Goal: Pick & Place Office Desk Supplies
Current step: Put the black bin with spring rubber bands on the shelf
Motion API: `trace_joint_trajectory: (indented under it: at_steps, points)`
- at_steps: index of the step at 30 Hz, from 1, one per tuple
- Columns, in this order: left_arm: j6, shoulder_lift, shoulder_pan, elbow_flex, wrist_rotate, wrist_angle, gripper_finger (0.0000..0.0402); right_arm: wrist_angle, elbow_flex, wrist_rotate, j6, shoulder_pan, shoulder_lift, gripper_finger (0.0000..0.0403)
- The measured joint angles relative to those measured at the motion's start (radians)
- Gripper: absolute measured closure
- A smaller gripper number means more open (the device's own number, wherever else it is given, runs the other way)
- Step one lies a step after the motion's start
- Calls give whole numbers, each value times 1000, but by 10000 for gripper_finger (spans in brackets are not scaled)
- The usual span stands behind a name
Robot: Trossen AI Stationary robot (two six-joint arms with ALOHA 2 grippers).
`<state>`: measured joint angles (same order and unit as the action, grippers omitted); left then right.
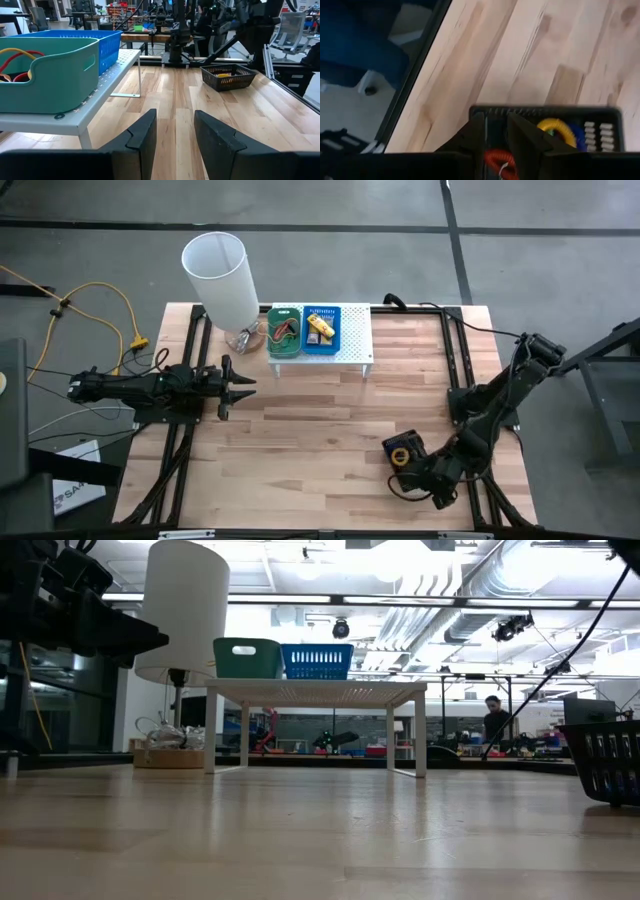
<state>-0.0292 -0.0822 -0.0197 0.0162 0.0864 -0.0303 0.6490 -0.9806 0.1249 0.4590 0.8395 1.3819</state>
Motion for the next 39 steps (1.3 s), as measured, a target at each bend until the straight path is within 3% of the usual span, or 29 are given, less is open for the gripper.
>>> trace_joint_trajectory:
  at_steps: [11,39]
  points:
    - [0,0,0,0,0,0,275,52,0,5,72,77,13,330]
    - [0,0,0,0,0,0,275,48,0,7,121,136,273,330]
